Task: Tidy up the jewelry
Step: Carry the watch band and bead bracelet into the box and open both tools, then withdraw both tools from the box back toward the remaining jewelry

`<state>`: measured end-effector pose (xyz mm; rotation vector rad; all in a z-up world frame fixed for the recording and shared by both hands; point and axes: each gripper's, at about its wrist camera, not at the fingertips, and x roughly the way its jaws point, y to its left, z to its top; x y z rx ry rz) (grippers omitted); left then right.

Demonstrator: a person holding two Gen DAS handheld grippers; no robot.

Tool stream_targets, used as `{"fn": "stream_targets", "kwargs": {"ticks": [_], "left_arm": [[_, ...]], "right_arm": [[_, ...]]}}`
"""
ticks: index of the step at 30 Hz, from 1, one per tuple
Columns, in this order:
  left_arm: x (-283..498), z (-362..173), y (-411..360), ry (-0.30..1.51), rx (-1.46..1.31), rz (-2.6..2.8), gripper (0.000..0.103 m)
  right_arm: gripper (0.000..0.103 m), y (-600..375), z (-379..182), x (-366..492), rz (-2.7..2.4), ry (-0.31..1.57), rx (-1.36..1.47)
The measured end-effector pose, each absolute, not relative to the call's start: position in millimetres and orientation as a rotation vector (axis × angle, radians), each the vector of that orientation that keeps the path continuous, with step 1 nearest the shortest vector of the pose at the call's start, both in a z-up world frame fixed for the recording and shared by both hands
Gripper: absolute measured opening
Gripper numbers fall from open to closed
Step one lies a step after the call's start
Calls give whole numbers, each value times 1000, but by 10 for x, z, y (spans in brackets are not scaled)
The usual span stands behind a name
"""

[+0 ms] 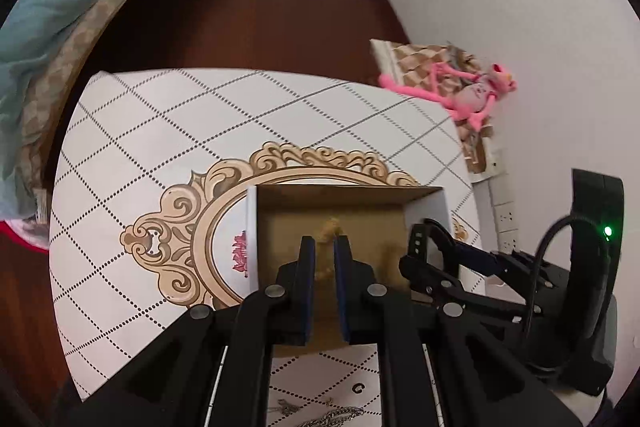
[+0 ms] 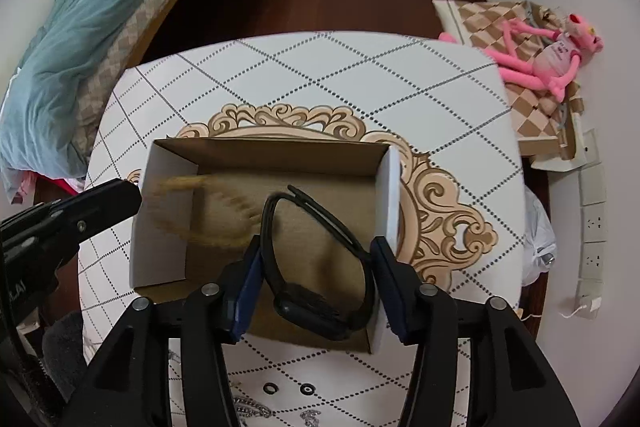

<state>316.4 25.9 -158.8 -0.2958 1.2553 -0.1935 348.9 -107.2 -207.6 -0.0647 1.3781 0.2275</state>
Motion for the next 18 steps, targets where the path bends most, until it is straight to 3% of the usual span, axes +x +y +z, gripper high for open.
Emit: {"fn": "stream_targets", "kwargs": {"ticks": [5, 7, 8, 9, 13, 15, 18], "left_arm": [[3180, -1601, 288, 1283, -236, -100, 18], [3151, -1577, 324, 1274, -225, -72, 37], [3119, -1552, 342, 1261, -215, -53, 58], [3081, -1529, 361, 1247, -208, -38, 70], [2966, -1495, 419, 1211, -166, 22, 74], [2896, -1503, 423, 1191, -132, 53, 93], [2786, -1558, 405, 1187, -94, 76, 103]], "right_arm": [[70, -1051, -2014, 3459, 233, 1352, -56], [77, -1044, -1939, 3431, 220, 1329, -64], [80, -1050, -1908, 3409, 213, 1318, -68], [84, -1058, -1883, 3403, 210, 1314, -71], [93, -1125, -1818, 3294, 165, 1286, -89], [94, -1181, -1832, 3225, 137, 1280, -99], [99, -1236, -1888, 3158, 130, 1297, -87]]}}
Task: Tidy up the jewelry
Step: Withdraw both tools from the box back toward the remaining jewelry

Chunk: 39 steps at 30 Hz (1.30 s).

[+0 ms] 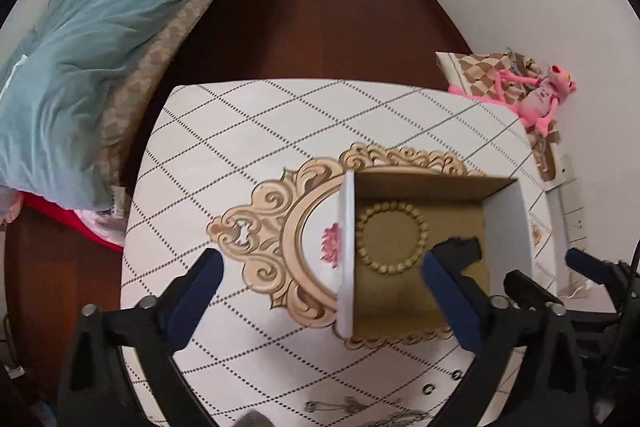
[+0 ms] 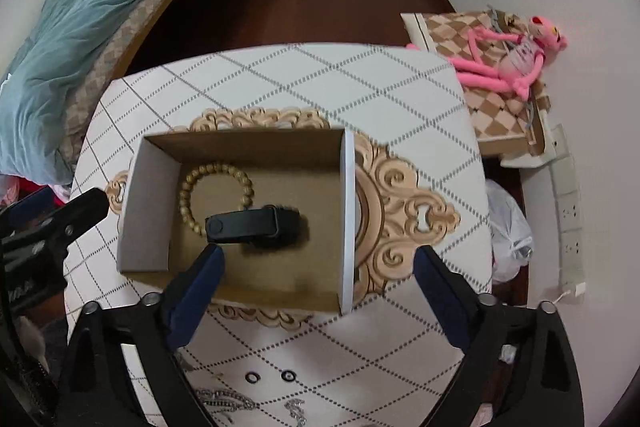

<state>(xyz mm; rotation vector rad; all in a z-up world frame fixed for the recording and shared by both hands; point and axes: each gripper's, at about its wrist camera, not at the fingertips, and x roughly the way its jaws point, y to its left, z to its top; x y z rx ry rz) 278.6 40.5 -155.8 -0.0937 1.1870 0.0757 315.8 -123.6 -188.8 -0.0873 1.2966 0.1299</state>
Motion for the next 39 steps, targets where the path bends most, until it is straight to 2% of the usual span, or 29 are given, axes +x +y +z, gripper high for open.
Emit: {"fn": "stream_targets", "kwargs": {"ticks": [13, 32, 39], "left_arm": [[2450, -1455, 375, 1156, -52, 127, 103], [1634, -580, 312, 982, -13, 141, 103], [1259, -425, 378, 922, -4, 183, 103]], "right_arm": [[99, -1245, -1803, 2832, 126, 1266, -90], [99, -1232, -752, 2052, 106, 1067, -113], [99, -1259, -507, 1621, 100, 1035, -68]]}}
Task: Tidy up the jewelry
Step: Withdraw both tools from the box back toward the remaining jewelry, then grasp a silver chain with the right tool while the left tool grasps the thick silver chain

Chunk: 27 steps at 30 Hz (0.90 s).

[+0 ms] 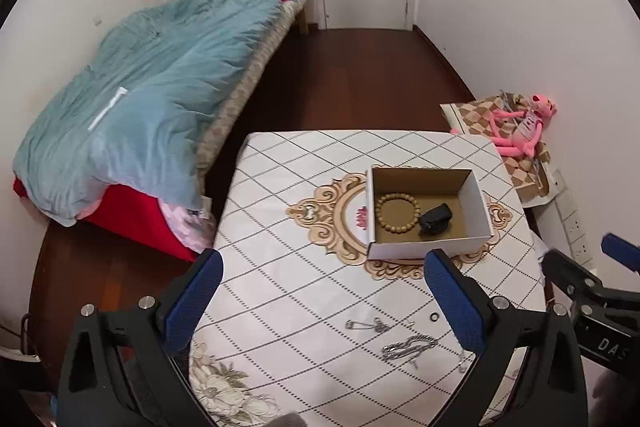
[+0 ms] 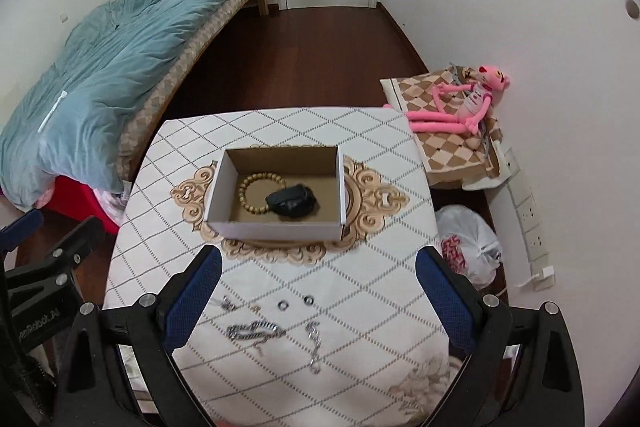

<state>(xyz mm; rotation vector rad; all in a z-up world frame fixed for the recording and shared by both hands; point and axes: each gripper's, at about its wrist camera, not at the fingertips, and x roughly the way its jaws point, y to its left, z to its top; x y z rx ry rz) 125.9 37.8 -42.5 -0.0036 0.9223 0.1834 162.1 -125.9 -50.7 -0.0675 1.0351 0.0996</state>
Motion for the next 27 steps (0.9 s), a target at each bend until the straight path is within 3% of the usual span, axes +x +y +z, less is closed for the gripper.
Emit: {"fn": "stream_targets", "kwargs": {"ticks": [4, 10, 11, 14, 23, 25, 26, 27], "left_arm": [[1095, -612, 421, 939, -5, 189, 103], [912, -1214, 471, 1022, 36, 224, 103], [900, -1325, 480, 1044, 42, 231, 103], [851, -1609, 506, 1095, 41, 239, 103], [786, -2162, 517, 1195, 48, 247, 103], [772, -2239, 506, 1216, 35, 235, 103], [763, -2270, 496, 1225, 29, 230, 103], [757, -2296, 482, 1233, 24, 224, 103]], "right_arm": [[99, -1313, -716, 1426, 79, 1083, -44], [98, -1485, -1468, 1131, 39, 1205, 18], [96, -1509, -1593, 1097, 35, 1222, 29], [73, -1554, -2072, 993, 32, 1290, 54], [58, -1415, -2659, 851, 28, 1263, -31], [42, -1351, -2663, 814, 18, 1230, -83], [14, -1330, -2642, 787, 26, 1206, -85], [7, -1317, -2637, 768, 21, 1200, -96]]}}
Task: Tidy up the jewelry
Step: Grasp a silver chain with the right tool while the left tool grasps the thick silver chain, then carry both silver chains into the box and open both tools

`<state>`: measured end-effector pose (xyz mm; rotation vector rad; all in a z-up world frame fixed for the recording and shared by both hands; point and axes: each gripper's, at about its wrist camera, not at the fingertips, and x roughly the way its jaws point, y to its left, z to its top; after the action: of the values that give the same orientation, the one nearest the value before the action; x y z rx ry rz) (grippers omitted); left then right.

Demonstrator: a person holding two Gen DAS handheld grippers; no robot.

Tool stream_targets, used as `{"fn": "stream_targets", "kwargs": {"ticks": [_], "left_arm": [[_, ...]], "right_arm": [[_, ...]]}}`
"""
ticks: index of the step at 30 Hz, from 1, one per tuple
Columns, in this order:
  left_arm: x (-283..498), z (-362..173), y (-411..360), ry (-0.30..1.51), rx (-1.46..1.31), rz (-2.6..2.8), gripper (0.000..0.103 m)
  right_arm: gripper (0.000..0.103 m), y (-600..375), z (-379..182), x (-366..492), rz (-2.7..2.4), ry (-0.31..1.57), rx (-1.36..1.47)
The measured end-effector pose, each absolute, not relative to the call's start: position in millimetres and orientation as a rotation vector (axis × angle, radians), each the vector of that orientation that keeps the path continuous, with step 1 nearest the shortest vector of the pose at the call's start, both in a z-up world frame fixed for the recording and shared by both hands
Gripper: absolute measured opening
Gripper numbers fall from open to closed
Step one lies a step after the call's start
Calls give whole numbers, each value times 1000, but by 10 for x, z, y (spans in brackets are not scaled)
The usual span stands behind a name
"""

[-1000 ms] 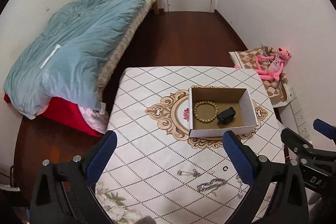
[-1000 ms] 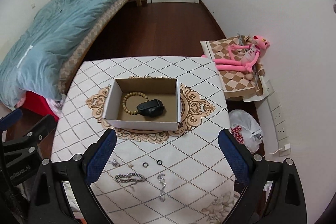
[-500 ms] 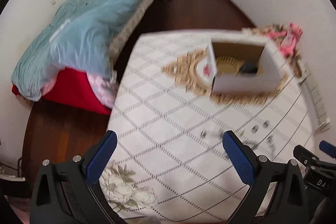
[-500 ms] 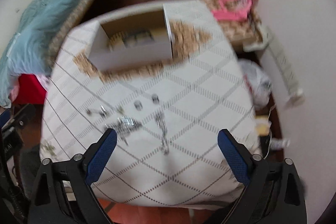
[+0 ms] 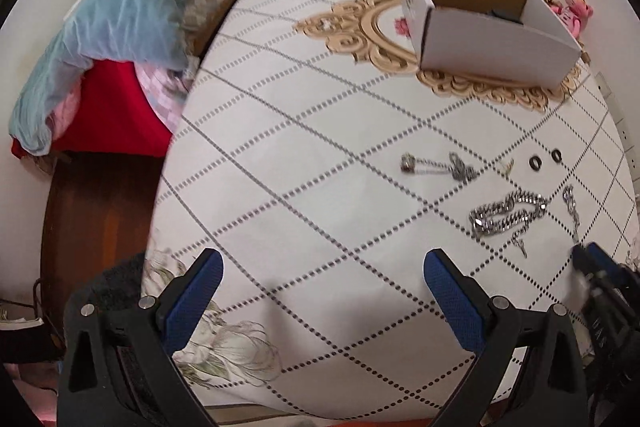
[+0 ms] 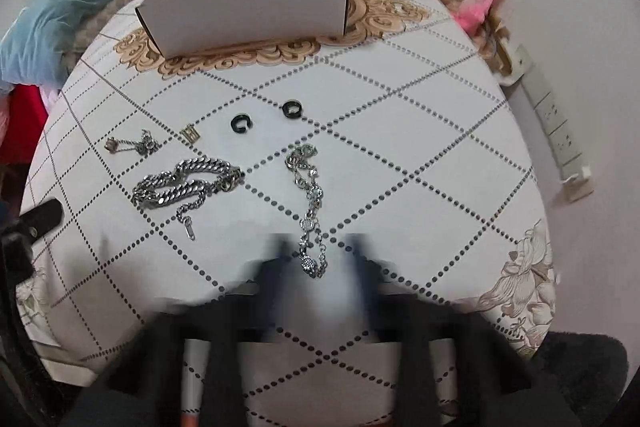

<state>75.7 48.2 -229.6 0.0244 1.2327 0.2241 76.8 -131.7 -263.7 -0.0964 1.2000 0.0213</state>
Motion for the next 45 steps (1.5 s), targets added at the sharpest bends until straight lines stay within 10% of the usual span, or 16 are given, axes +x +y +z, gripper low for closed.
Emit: {"fn": "stream_targets", "kwargs": {"ticks": [18, 25, 27, 28, 45], "left_arm": [[1033, -2522, 83, 1327, -268, -44, 101], [1145, -2528, -145, 1321, -195, 2, 65], [1182, -2502, -248, 1293, -129, 13, 18], [1190, -2501, -276, 1288, -126, -2, 11], [1075, -1873, 163, 1125, -232, -59, 7]], "right_arm": [[6, -1894, -2260, 836, -24, 1140, 115], [6, -2025, -2394, 846, -57, 1161, 158], [6, -2032, -2423, 851, -61, 1165, 160], [6, -2037, -2434, 851, -62, 1167, 162], [6, -2033, -1886, 920, 46, 1076, 243]]}}
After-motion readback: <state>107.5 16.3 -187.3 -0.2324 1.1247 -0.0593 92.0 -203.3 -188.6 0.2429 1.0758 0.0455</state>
